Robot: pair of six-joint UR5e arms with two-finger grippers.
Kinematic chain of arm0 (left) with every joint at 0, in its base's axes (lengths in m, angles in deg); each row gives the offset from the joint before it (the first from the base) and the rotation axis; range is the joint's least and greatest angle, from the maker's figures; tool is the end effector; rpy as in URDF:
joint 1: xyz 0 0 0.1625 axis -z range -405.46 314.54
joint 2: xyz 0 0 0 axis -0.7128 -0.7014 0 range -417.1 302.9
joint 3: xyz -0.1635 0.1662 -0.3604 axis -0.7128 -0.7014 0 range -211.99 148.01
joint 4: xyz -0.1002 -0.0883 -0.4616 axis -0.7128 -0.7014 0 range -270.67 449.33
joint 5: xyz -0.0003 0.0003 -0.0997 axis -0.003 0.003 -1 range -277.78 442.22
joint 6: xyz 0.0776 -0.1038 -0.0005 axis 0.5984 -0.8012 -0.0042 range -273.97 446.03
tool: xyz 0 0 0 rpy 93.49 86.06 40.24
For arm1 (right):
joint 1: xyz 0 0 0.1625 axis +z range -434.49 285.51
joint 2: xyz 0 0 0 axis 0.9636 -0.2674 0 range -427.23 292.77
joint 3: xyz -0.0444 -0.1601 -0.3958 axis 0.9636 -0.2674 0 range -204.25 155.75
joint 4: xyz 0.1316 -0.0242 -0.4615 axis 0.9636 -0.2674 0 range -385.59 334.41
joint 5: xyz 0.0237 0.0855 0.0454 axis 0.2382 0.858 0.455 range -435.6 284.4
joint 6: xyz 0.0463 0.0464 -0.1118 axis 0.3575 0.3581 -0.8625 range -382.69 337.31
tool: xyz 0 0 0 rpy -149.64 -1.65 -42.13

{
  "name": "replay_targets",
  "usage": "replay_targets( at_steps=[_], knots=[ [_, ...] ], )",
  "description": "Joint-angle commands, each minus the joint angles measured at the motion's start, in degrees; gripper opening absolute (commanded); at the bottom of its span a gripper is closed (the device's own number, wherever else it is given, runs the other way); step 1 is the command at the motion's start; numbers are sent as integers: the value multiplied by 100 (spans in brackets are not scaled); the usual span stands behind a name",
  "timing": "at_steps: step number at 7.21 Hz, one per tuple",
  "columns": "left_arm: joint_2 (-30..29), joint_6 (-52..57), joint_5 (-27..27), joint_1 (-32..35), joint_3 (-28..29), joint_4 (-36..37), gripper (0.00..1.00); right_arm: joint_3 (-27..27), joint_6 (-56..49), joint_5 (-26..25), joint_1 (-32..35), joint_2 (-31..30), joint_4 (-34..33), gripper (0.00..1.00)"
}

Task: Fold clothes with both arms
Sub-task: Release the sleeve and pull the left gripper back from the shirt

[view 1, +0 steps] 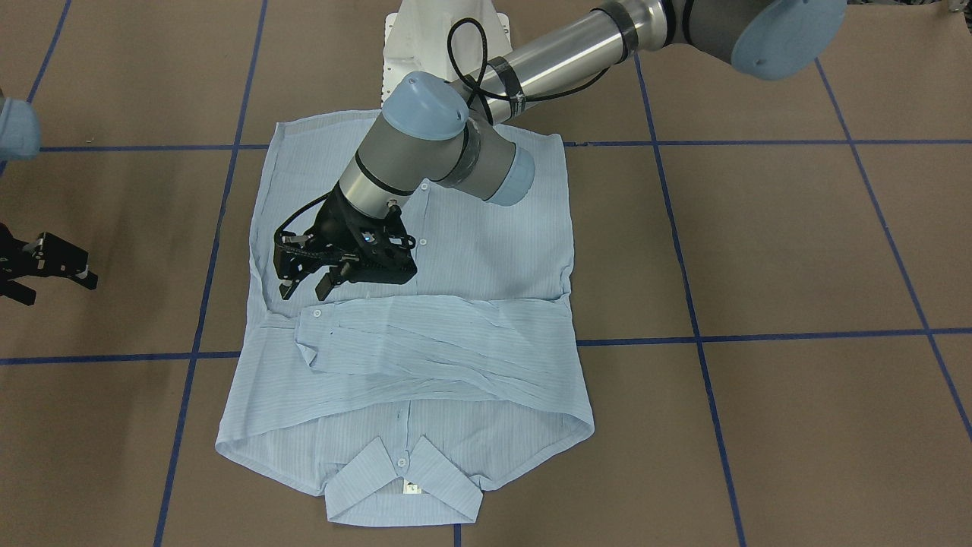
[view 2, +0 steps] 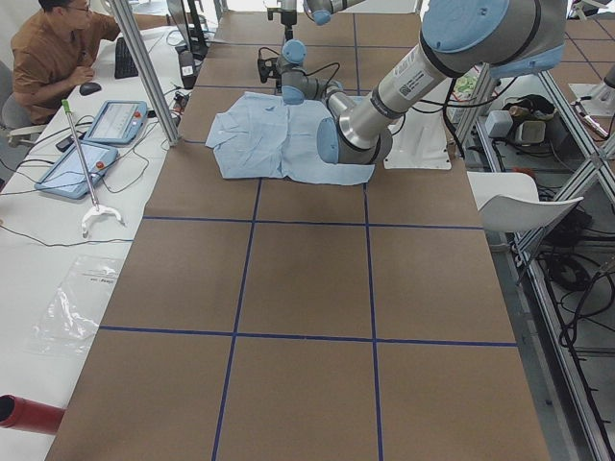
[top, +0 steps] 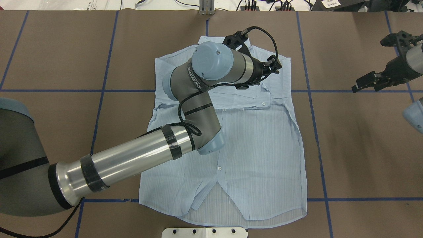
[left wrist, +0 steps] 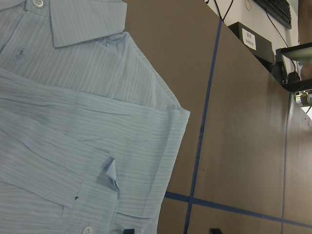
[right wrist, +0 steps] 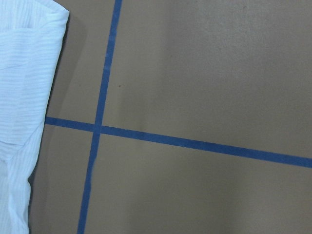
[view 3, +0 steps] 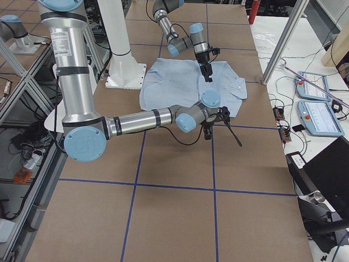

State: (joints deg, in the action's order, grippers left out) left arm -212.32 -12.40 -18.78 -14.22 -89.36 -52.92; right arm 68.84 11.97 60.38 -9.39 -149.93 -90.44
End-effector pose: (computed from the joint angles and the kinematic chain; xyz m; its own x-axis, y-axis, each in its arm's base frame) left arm 0.7254 -0.5670 0.0059 0.0252 -0.1837 -0.9827 0.3542 0.9209 -0.1630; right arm -0.2340 -0.5992 0.5204 0.5685 -0.1327 0.8119 0.0234 0.9891 0.1454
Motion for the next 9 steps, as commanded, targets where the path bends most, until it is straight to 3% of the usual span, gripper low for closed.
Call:
replay_targets(
  at_steps=[1,2,5,7,9],
  knots=[
    [419,35,-295,31,-491,214,100,199,591,-62,-328,105,233,100],
    [874,44,-490,110,-1104,590,100,444,1082,-298,-601,87,305,100],
    [2517,997,-492,154,-3221,2047,100,1455,3024,-1668,-2215,-96,254,100],
    [3520,1771,-500,216,-4698,2918,100,1983,4167,-2818,-3586,-526,244,100],
    [3840,1995,-500,260,-5423,3440,100,2318,4626,-3304,-4379,-1114,244,100]
  ],
)
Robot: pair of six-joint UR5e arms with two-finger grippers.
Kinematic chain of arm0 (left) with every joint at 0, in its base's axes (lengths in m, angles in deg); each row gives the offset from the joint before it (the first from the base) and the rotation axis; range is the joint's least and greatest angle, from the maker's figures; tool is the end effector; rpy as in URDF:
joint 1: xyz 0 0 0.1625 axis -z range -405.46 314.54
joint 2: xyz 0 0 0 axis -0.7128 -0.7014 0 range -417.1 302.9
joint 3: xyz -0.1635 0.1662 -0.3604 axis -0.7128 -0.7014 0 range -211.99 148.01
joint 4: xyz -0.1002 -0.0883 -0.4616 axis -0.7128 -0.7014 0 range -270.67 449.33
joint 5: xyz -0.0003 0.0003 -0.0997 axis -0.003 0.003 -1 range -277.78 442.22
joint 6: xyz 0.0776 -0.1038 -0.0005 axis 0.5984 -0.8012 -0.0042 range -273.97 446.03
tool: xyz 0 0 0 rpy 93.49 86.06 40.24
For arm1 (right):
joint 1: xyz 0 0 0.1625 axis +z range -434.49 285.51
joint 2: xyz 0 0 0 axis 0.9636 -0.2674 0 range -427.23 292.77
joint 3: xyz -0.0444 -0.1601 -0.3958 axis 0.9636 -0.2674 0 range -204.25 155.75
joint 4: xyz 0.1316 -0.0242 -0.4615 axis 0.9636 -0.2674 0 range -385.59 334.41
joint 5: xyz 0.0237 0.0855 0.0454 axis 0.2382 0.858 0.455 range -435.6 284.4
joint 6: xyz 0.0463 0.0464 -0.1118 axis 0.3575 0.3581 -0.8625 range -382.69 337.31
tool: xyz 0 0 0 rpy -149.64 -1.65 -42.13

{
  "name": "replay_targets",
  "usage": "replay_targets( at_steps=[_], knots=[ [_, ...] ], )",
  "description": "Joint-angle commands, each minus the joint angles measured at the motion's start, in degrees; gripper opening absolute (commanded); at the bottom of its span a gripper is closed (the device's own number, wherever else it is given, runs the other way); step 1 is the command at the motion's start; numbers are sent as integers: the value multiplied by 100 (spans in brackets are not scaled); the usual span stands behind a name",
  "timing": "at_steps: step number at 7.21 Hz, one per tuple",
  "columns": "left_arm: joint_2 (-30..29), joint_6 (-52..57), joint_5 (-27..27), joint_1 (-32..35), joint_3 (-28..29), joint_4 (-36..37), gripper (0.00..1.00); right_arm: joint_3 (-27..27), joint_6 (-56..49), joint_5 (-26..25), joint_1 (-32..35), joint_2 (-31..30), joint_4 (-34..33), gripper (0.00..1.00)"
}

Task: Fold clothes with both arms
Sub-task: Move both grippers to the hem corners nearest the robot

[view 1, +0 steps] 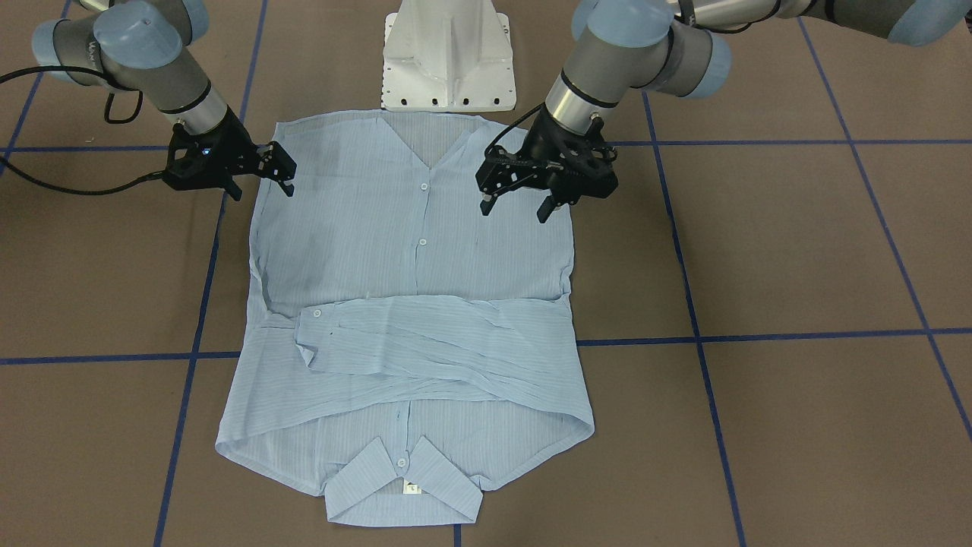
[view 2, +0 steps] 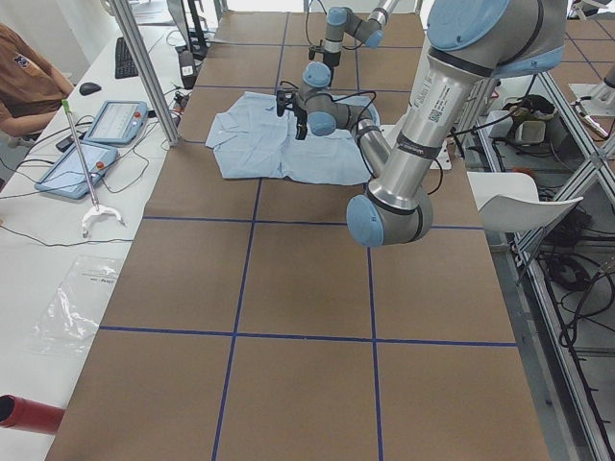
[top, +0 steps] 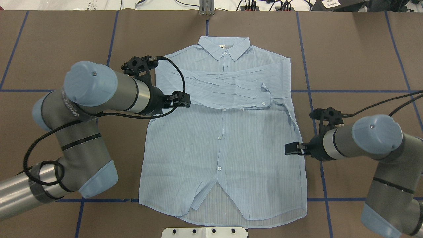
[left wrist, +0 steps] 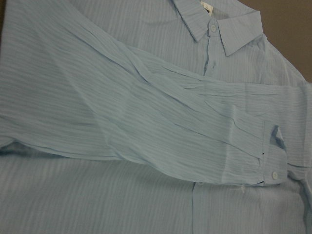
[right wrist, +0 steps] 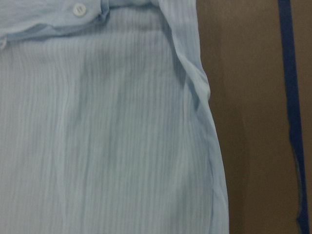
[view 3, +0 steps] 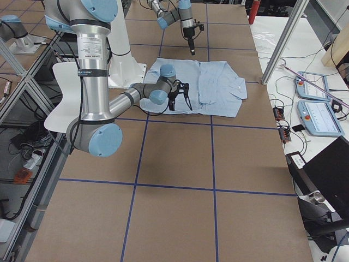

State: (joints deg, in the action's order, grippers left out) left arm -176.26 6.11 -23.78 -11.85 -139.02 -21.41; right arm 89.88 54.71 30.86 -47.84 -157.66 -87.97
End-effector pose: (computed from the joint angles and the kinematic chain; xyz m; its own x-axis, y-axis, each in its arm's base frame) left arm 0.5143 -0.4590 0.1613 0.3774 -0.0489 -0.9247 0.2589 0.9644 0.0546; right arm -0.4740 -0.3459 0.4061 0.5958 0.0650 0.8005 -0.1051 0.9945 -0.0025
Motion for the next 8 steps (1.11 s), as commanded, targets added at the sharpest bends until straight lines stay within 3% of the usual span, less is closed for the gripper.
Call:
replay_targets(
  at_steps=[1,5,7,8],
  knots=[
    [244,135,0,23,-502,299,100,224,564,-580,-877,-431,-2,100],
    [280,143,0,-12,-476,290,100,444,1153,-958,-1661,-546,-11,99],
    [280,144,8,-12,-485,290,100,470,1163,-951,-1680,-546,-151,83],
    [280,144,8,-21,-450,282,100,479,1163,-951,-1663,-555,-160,67]
  ],
)
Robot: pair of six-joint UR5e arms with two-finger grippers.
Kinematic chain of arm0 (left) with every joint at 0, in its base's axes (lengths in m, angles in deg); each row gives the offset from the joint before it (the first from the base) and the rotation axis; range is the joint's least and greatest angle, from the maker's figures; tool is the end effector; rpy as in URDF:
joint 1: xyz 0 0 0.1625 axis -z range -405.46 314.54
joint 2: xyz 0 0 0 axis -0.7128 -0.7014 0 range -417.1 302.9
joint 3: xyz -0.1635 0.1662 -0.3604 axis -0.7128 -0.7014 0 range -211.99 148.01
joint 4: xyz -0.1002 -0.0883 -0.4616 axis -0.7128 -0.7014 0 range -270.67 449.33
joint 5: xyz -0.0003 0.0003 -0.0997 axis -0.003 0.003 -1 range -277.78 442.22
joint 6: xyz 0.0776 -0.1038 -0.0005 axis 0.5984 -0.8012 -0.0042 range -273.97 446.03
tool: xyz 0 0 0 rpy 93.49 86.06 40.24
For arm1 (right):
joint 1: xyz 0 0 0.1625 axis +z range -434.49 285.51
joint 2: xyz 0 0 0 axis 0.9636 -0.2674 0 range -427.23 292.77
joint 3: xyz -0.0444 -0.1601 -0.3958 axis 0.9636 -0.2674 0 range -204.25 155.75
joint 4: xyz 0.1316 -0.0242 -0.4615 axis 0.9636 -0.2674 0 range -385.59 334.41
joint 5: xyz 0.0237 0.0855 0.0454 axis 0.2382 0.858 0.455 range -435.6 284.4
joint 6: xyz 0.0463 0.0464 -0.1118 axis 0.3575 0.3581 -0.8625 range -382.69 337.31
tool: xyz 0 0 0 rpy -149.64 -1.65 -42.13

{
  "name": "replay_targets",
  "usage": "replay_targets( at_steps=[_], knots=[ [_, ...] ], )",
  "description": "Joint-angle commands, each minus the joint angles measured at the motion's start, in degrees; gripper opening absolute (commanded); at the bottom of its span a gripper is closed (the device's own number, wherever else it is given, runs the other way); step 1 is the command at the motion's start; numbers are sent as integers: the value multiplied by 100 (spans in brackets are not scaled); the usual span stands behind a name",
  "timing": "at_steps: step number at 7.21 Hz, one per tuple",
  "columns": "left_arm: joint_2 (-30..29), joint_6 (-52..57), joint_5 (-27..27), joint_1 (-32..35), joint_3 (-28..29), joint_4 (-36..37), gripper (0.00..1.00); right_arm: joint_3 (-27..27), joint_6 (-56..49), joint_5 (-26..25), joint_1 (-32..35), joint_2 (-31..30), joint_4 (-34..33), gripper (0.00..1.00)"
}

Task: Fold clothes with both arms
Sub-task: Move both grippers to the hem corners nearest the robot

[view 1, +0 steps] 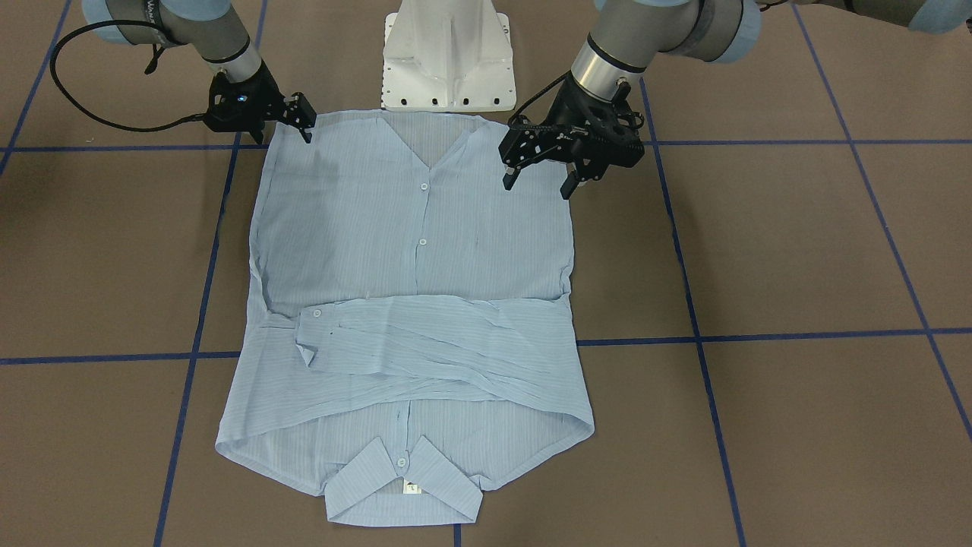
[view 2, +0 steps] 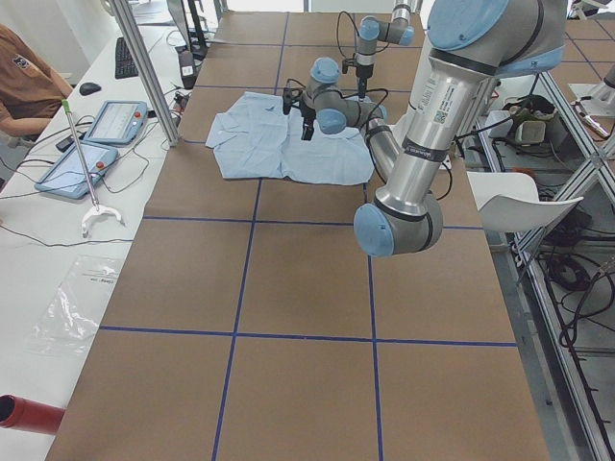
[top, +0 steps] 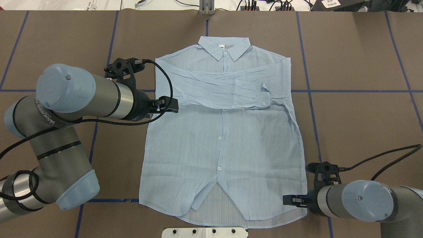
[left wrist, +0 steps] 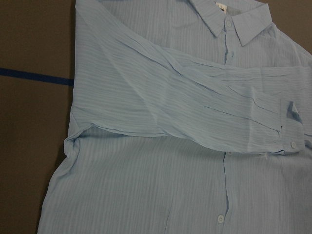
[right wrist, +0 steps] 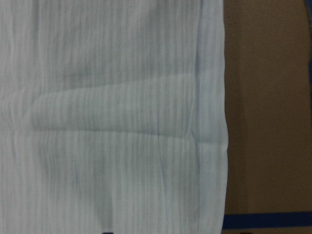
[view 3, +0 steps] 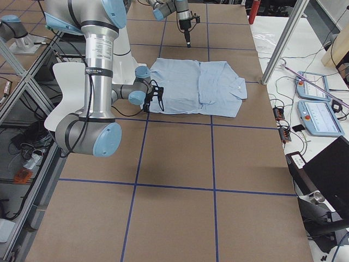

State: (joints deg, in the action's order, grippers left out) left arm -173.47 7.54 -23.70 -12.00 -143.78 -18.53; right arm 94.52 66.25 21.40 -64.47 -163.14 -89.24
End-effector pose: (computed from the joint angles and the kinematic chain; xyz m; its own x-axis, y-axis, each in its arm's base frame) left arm 0.4908 -0.4416 0.1627 0.3963 -0.0320 -0.9176 0.2471 0.9662 0.0730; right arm -0.5149 -0.2103 0.4188 0.6447 0.0953 0.7584 -0.0700 0.9954 -0.0656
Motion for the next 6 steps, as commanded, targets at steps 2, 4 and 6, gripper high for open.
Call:
replay_targets(
  at_steps=[2,4,6],
  knots=[
    [1,1,1,-15,69,-16,99,50,10,3,18,-94,-34,39],
    [-8,1,10,-24,122,-42,98,50,10,3,1,-165,-34,21],
    [-8,1,19,-24,157,-51,98,59,19,21,1,-182,-34,8]
  ],
)
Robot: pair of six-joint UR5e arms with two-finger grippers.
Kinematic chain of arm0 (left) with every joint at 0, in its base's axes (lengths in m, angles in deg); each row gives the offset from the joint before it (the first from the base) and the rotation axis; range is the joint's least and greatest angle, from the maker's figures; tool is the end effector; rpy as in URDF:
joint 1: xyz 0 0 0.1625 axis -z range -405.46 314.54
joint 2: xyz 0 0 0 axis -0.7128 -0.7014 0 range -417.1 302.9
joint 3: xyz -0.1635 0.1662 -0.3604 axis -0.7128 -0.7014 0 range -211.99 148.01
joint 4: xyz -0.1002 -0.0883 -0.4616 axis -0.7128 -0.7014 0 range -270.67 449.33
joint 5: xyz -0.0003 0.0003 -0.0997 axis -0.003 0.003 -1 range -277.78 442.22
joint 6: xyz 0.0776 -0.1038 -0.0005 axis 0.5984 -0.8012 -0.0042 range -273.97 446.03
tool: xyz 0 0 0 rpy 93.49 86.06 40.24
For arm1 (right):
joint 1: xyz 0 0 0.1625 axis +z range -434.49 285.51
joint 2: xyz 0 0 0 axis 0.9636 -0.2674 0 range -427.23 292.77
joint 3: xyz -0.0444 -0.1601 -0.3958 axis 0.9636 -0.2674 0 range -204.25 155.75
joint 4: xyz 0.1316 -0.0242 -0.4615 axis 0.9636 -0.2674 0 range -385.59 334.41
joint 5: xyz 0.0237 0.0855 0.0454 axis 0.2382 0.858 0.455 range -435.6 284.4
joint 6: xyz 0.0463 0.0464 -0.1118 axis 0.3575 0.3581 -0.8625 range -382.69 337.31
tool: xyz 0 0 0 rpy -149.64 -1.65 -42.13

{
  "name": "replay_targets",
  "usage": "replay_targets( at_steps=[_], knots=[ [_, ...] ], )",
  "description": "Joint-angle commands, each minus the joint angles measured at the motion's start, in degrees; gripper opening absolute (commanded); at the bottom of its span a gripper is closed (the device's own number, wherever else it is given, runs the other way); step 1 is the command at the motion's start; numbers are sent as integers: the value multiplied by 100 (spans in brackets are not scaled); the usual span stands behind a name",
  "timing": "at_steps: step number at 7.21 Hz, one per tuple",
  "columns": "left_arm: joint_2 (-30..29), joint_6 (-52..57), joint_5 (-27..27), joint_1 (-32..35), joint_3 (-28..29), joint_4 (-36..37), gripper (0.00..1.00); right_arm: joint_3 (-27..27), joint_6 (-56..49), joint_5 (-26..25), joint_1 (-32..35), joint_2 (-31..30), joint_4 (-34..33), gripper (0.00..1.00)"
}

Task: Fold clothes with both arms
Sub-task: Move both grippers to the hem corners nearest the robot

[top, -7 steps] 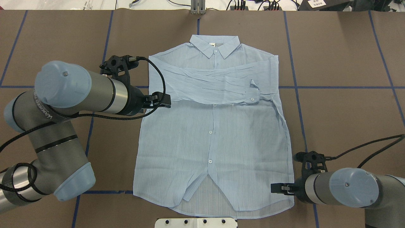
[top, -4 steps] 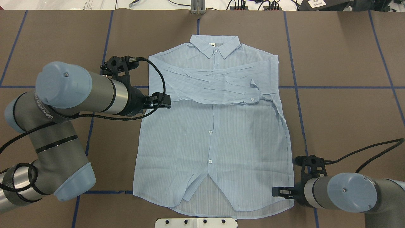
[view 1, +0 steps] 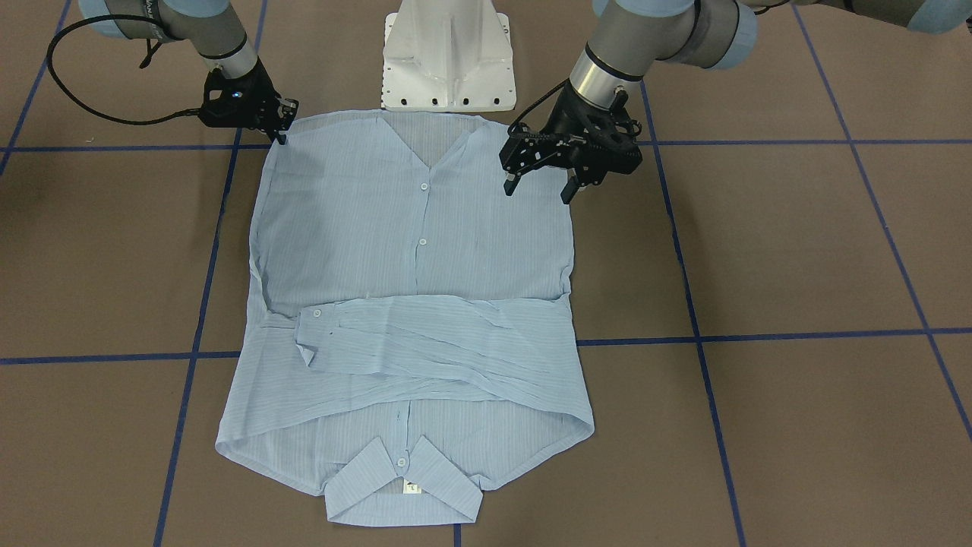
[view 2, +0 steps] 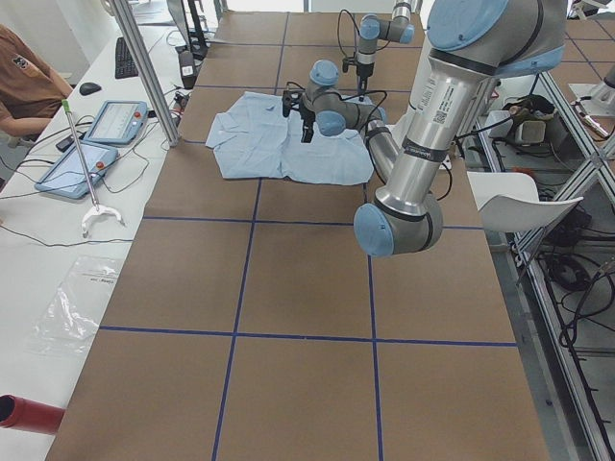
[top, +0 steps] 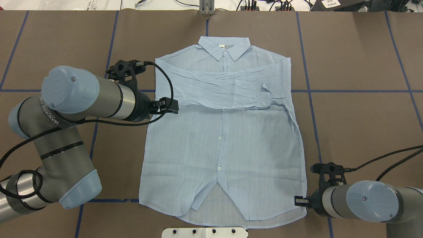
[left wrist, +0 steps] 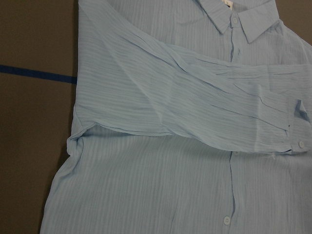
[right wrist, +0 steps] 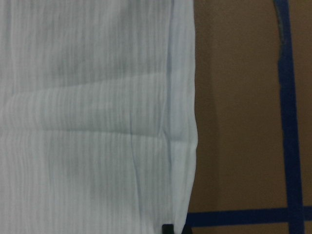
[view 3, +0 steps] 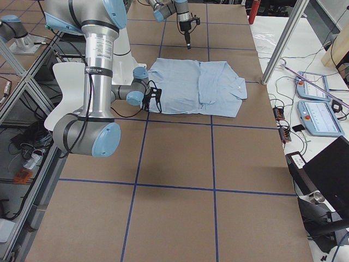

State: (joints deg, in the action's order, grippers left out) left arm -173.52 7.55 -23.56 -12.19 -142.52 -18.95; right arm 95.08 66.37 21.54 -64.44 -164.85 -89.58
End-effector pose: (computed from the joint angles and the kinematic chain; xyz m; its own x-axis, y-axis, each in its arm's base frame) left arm 0.4989 -0.4446 0.1713 0.4074 -0.0375 -0.9125 0.2451 0.9670 0.0696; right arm -0.5055 -0.2086 0.4300 0.6637 0.1011 0.7411 -0.0718 0.9949 -0.0714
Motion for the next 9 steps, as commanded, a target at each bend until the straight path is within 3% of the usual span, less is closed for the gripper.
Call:
replay_targets(
  at_steps=[1,4,7,9],
  knots=[
    [-4,0,-13,-5,14,9,98,29,76,-2,-11,-11,0,0],
    [460,-210,-57,-162,-161,263,99,275,385,-19,6,6,0,0],
    [979,-825,-13,-1074,-197,351,99,354,394,-37,85,24,0,0],
    [990,-1027,-13,-1427,-197,746,98,416,385,7,164,32,17,0]
  ],
)
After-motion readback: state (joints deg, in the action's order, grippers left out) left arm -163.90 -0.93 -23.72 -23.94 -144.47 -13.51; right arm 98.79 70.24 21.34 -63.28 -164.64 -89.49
